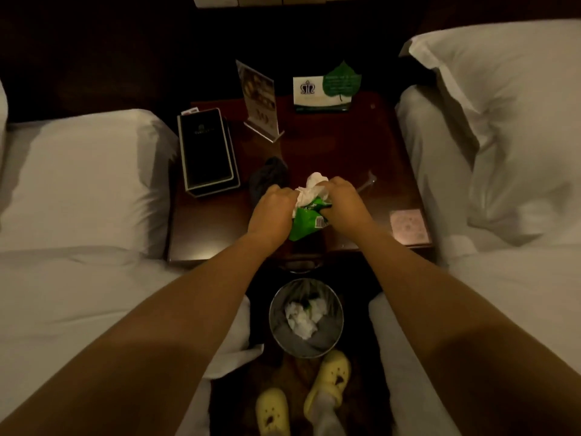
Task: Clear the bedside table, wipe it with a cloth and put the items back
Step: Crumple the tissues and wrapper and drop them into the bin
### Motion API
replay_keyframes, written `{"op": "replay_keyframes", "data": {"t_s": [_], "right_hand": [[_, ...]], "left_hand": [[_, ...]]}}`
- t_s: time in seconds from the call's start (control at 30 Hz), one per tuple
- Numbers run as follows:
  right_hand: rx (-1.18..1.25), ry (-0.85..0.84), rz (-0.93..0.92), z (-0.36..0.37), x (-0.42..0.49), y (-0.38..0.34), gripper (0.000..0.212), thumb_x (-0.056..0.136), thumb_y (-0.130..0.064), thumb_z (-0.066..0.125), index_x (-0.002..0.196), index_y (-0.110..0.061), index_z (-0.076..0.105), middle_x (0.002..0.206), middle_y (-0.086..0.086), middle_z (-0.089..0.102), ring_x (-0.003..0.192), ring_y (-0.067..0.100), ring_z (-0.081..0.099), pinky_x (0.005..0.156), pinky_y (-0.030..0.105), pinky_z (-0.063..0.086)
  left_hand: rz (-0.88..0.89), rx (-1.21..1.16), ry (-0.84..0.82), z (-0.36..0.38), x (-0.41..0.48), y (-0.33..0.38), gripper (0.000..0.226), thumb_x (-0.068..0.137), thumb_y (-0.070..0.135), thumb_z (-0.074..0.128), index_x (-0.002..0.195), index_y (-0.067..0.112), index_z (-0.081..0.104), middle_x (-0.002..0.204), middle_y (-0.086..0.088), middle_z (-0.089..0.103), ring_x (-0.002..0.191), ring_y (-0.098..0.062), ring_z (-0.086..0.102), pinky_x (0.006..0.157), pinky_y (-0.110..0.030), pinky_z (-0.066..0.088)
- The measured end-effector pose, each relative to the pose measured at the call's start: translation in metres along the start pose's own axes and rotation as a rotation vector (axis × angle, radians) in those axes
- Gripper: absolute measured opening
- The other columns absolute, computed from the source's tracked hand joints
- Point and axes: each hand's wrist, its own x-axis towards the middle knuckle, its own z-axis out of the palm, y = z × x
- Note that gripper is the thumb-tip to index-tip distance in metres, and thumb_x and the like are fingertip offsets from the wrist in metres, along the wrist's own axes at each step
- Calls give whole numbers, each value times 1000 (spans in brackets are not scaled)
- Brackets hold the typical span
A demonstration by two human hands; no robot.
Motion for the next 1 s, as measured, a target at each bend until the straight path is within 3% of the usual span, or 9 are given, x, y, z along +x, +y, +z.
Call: {"op": "replay_keyframes", "data": {"t_s": [0.37,0.63,0.83,1.0], "right_hand": [[-70,-178,-47,73,-95,8,39,79,-7,65,118,-8,57,115,17,53,110,32,48,91,43,46],[-16,-290,103,170,-126,82,45,81,-10,63,125,-10,51,122,17,48,118,31,43,94,41,45],[-88,-350,190,253,-115,138,59,84,-19,62,137,-10,37,139,17,36,131,32,32,107,41,36],[-157,-395,189,308,-89,169,70,81,-28,66,139,-13,31,140,17,32,130,34,29,106,42,34]], "left_hand": [[60,-10,-134,55,-114,-23,21,85,-3,46,99,2,61,104,-15,65,99,-30,51,81,-41,44],[-7,-32,-321,178,-143,-39,23,90,10,48,108,6,62,113,-12,64,107,-27,53,87,-33,43],[-121,-107,-502,274,-131,-68,51,86,21,61,134,14,47,131,-12,56,121,-27,53,102,-36,42],[-148,-117,-576,328,-121,-92,74,82,21,66,144,17,26,143,-15,42,132,-33,39,109,-42,36]]}}
